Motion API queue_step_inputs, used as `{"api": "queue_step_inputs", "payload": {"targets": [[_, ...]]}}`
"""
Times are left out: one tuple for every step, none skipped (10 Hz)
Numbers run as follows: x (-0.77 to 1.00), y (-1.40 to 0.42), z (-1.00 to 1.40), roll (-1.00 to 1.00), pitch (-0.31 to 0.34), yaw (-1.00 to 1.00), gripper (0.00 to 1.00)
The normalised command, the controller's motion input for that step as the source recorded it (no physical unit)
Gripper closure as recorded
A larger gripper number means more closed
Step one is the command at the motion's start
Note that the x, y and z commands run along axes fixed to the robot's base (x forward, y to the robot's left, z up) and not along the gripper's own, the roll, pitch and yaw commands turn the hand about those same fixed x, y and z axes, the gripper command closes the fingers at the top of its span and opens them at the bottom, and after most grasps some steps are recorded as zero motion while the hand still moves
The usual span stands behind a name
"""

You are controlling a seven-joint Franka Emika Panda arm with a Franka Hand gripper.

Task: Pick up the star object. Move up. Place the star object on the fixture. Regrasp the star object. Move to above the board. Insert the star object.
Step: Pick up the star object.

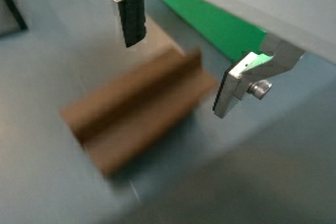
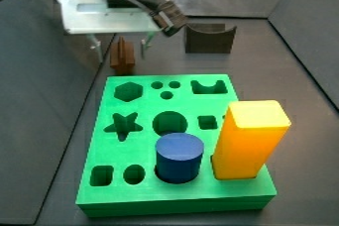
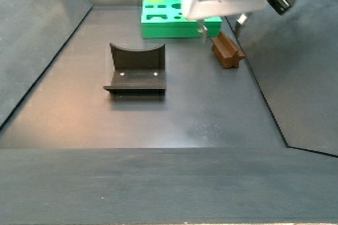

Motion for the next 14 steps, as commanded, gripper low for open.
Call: {"api": "queue_step_inputs", "payload": {"targets": [[-0.64,0.00,-0.27,0.00,-0.099,0.00,0.00],[-0.43,0.00,-0.18,-0.07,-0.131,0.00,0.00],[-0.02,-0.18,-0.05,0.00,-0.073,0.07,0.00],[0.00,-0.33,-0.41,-0.10,-0.177,0.00,0.00],[0.00,-0.06,-0.08,-0.03,-0.060,0.00,0.00],[-0.04,0.00,-0.01,0.00,-0.029,0.03,0.00],[0.00,-0.03,0.00,0.00,0.000,0.00,0.00],[0.21,-0.18,-0.79,0.01,-0.043,0.07,0.00],[0.28,-0.01,-1.00,0.00,-0.074,0.11,0.00],[0.12,-0.03,-0.34,0.01,0.000,0.00,0.00],[0.00,0.00,0.00,0.00,0.000,0.00,0.00],[0.00,0.00,0.00,0.00,0.000,0.00,1.00],[0.00,0.00,0.00,0.00,0.000,0.00,1.00],[0.00,0.00,0.00,0.00,0.000,0.00,1.00]]}}
